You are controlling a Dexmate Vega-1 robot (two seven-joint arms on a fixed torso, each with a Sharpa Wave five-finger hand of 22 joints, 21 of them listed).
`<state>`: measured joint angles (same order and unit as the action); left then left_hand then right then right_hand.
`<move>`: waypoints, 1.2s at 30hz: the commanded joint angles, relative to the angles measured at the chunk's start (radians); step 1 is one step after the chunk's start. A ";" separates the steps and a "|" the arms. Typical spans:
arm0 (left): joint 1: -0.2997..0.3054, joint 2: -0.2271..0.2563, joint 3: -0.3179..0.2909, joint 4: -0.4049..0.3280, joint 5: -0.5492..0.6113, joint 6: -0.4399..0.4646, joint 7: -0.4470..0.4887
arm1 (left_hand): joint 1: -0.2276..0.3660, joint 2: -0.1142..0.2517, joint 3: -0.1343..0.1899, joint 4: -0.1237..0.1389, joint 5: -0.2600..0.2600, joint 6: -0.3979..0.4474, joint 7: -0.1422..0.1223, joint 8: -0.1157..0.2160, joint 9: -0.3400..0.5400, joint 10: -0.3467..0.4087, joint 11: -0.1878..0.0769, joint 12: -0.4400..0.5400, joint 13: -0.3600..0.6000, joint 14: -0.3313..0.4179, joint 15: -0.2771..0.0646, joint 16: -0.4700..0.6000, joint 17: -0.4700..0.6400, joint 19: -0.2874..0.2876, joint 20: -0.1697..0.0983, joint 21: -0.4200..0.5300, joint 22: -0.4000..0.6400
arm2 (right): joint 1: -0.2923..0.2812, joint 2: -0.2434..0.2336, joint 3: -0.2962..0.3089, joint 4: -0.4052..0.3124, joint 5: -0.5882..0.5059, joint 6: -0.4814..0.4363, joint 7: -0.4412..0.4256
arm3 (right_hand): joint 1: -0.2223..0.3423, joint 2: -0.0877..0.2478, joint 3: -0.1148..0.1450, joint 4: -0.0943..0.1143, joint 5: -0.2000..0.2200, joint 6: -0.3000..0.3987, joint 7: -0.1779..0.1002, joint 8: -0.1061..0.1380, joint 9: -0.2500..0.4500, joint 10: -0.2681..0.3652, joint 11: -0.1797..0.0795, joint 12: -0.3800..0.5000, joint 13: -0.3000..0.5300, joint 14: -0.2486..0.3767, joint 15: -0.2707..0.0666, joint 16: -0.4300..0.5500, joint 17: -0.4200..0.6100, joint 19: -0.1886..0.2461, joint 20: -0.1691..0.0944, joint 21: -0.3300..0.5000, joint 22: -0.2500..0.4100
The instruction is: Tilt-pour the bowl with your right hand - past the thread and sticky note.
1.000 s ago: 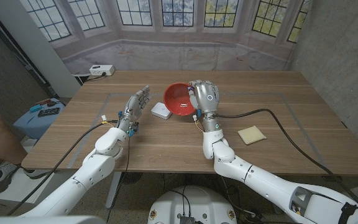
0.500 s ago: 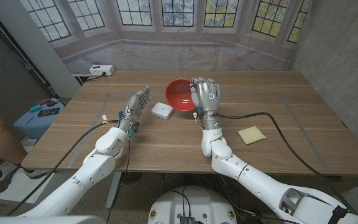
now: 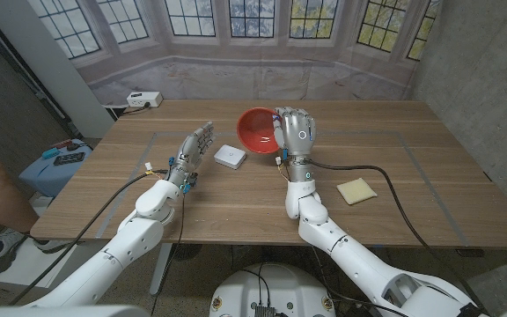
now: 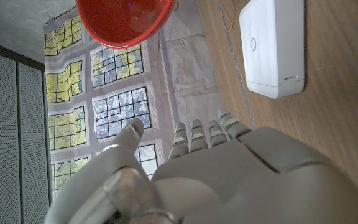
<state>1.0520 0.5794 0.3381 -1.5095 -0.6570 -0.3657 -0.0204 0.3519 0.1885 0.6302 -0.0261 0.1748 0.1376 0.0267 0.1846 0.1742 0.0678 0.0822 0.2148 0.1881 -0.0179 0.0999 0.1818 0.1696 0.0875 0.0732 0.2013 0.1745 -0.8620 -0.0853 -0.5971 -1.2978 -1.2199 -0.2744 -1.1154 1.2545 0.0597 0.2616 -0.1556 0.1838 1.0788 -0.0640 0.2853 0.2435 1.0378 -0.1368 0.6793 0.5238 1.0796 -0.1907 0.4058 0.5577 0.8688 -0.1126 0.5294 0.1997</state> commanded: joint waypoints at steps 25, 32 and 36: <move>-0.008 -0.009 0.000 0.026 -0.005 -0.012 -0.009 | 0.016 -0.001 -0.005 -0.002 0.007 0.010 -0.001 0.000 0.006 0.007 0.003 -0.002 0.006 0.002 -0.003 0.000 0.002 0.008 0.002 -0.002 0.002 | -0.028 0.093 0.146 0.042 -0.138 0.099 -0.002 | 0.014 0.008 0.002 0.000 0.010 0.005 -0.007 0.007 0.003 0.007 -0.009 0.003 0.011 0.009 -0.048 -0.022 0.015 -0.019 -0.020 0.018 0.000; -0.009 -0.011 0.001 0.028 -0.002 -0.014 -0.007 | 0.016 -0.002 -0.005 -0.001 0.006 0.011 -0.001 0.000 0.006 0.007 0.002 -0.003 0.006 0.002 -0.002 0.000 0.002 0.007 0.002 -0.003 0.002 | -0.029 0.085 0.144 0.035 -0.121 0.113 -0.002 | 0.013 0.010 0.002 0.001 0.010 0.006 -0.006 0.007 0.003 0.008 -0.007 0.002 0.011 0.011 -0.048 -0.027 0.018 -0.021 -0.021 0.022 -0.001; -0.009 -0.011 0.001 0.029 -0.004 -0.013 -0.009 | 0.016 -0.002 -0.006 -0.001 0.006 0.011 -0.001 0.000 0.006 0.007 0.001 -0.003 0.006 0.002 -0.003 0.000 0.002 0.007 0.002 -0.003 0.002 | -0.031 0.076 0.135 0.024 -0.102 0.112 -0.002 | 0.013 0.009 0.002 0.001 0.010 0.007 -0.007 0.007 0.003 0.007 -0.007 0.002 0.013 0.011 -0.048 -0.028 0.020 -0.022 -0.021 0.023 -0.001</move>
<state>1.0446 0.5720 0.3388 -1.4846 -0.6567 -0.3775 -0.0270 0.3586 0.1842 0.6302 -0.0261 0.1778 0.1411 0.0231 0.1846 0.1741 0.0678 0.0822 0.2148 0.1881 -0.0179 0.1000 0.1818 0.1696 0.0875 0.0732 0.2013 0.1746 -0.8899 0.0042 -0.4559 -1.2575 -1.3513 -0.1736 -1.1171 1.2547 0.0596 0.2603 -0.1543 0.1883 1.0807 -0.0660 0.2875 0.2440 1.0380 -0.1370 0.6797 0.5314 1.0813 -0.1889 0.3833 0.5727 0.8529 -0.1073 0.5452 0.1994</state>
